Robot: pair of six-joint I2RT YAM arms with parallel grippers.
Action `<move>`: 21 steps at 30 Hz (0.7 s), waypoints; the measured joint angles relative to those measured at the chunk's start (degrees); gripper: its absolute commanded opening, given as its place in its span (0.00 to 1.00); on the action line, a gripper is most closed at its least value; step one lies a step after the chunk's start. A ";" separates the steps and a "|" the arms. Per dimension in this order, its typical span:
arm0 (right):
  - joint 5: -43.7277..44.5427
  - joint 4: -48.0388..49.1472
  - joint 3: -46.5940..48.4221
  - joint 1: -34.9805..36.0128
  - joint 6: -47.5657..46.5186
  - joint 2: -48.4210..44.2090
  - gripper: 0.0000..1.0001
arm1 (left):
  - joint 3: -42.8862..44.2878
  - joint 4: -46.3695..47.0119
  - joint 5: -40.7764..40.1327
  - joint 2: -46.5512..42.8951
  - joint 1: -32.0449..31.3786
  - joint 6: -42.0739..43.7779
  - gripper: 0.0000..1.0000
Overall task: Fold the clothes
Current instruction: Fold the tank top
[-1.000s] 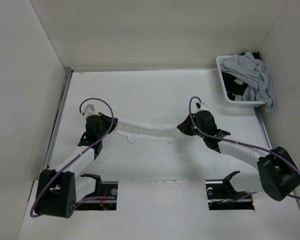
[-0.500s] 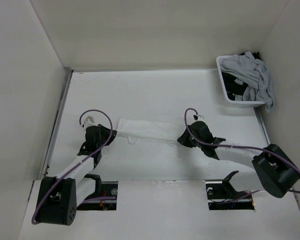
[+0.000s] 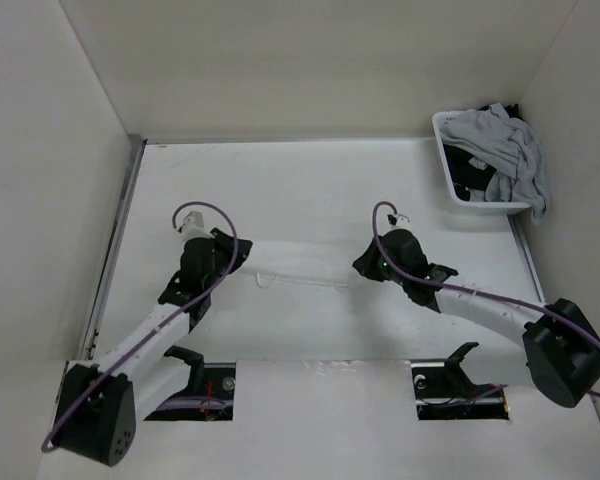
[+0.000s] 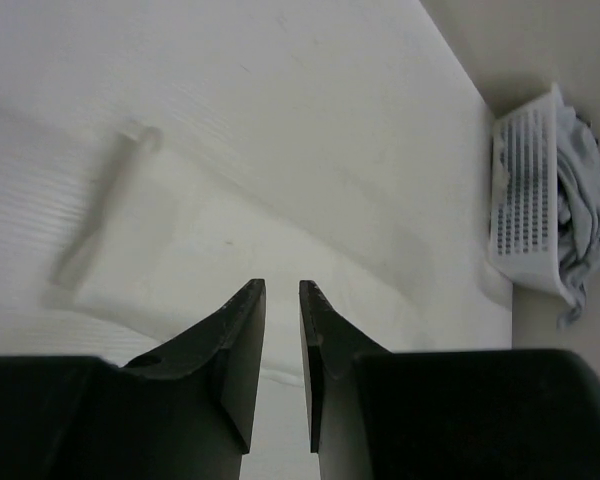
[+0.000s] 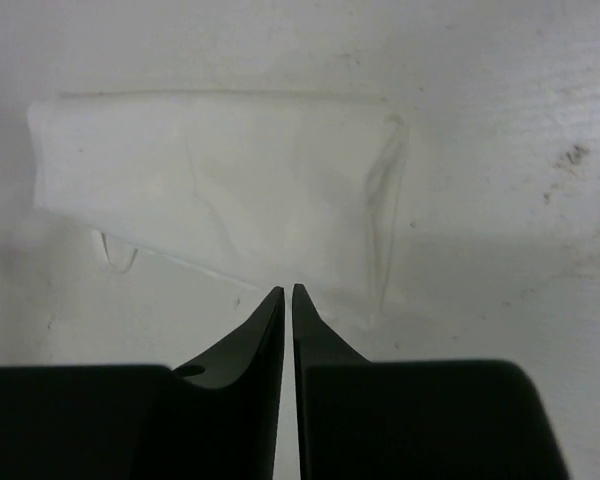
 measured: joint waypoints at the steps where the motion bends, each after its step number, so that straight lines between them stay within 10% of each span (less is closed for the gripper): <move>1: 0.00 0.63 1.38 0.15 -0.09 1.60 0.07 | 1.97 0.98 -0.79 2.95 -2.95 -0.02 0.19; 5: -0.98 6.91 3.98 0.09 0.09 9.01 0.04 | 5.66 6.19 -1.95 13.86 -7.56 -0.31 0.19; 21: -0.85 16.41 -4.52 -0.15 10.14 15.65 0.07 | -4.50 16.96 4.68 24.39 8.48 -1.51 0.19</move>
